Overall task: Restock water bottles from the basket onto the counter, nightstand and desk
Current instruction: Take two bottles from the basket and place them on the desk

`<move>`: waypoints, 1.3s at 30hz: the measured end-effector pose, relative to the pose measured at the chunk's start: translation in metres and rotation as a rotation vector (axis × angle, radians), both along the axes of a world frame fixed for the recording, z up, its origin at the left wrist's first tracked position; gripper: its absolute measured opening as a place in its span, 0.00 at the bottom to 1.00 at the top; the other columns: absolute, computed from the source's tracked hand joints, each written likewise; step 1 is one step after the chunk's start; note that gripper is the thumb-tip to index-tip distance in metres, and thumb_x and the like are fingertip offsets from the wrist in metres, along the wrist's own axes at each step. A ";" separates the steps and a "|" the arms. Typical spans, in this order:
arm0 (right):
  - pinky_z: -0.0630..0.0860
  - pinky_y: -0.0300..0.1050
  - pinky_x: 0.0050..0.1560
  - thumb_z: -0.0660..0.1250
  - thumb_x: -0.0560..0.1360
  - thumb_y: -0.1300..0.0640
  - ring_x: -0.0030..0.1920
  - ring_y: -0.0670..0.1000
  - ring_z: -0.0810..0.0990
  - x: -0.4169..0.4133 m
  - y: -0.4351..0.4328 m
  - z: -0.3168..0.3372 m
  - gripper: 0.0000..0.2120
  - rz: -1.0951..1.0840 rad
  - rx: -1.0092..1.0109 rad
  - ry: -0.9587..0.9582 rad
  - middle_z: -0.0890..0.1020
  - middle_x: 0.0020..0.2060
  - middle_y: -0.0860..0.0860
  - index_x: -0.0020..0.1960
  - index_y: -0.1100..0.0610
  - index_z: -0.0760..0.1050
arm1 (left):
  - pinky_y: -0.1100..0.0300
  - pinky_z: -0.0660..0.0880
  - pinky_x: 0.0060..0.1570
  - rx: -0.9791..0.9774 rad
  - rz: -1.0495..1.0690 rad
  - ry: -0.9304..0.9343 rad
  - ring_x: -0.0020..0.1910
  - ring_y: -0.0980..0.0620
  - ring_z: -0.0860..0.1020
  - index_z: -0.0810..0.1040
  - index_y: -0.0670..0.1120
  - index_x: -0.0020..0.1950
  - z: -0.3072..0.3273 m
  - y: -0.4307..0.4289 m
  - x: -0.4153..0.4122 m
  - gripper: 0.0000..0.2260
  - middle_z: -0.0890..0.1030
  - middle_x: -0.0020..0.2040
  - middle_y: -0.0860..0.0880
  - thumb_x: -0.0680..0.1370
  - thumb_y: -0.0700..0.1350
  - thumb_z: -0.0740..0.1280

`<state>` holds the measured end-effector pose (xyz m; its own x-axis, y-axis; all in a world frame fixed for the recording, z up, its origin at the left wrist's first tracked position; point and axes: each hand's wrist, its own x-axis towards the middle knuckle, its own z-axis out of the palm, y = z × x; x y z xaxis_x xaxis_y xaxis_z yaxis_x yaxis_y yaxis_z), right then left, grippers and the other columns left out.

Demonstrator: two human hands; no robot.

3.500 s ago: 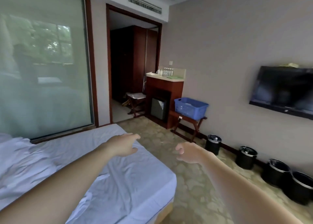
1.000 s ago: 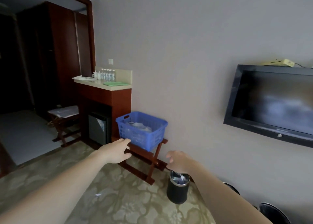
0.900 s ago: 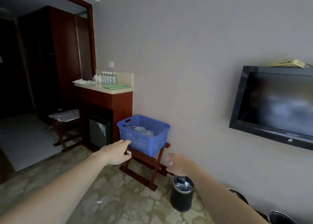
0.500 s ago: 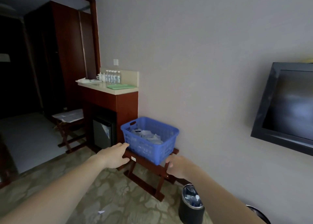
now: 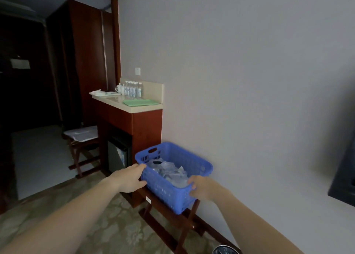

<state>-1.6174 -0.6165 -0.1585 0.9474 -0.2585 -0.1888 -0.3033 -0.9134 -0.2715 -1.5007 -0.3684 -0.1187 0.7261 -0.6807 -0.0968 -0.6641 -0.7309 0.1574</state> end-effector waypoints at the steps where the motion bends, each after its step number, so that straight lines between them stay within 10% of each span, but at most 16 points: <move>1: 0.73 0.49 0.61 0.62 0.78 0.54 0.64 0.55 0.74 0.009 -0.009 -0.001 0.25 0.006 0.005 0.003 0.72 0.67 0.53 0.74 0.54 0.64 | 0.50 0.70 0.65 0.007 0.003 0.004 0.70 0.49 0.68 0.51 0.48 0.80 -0.002 -0.008 0.007 0.31 0.61 0.76 0.49 0.81 0.56 0.60; 39: 0.73 0.50 0.60 0.62 0.79 0.54 0.63 0.57 0.73 0.398 -0.206 -0.087 0.23 -0.071 0.112 0.161 0.73 0.66 0.54 0.72 0.54 0.65 | 0.53 0.69 0.63 0.155 -0.092 0.229 0.66 0.47 0.70 0.53 0.46 0.79 -0.096 -0.226 0.434 0.29 0.62 0.76 0.44 0.82 0.53 0.60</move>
<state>-1.2198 -0.8230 -0.2458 0.8829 -0.2927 -0.3671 -0.4136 -0.8550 -0.3130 -1.0669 -0.5941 -0.2151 0.6095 -0.7068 -0.3591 -0.6885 -0.6965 0.2024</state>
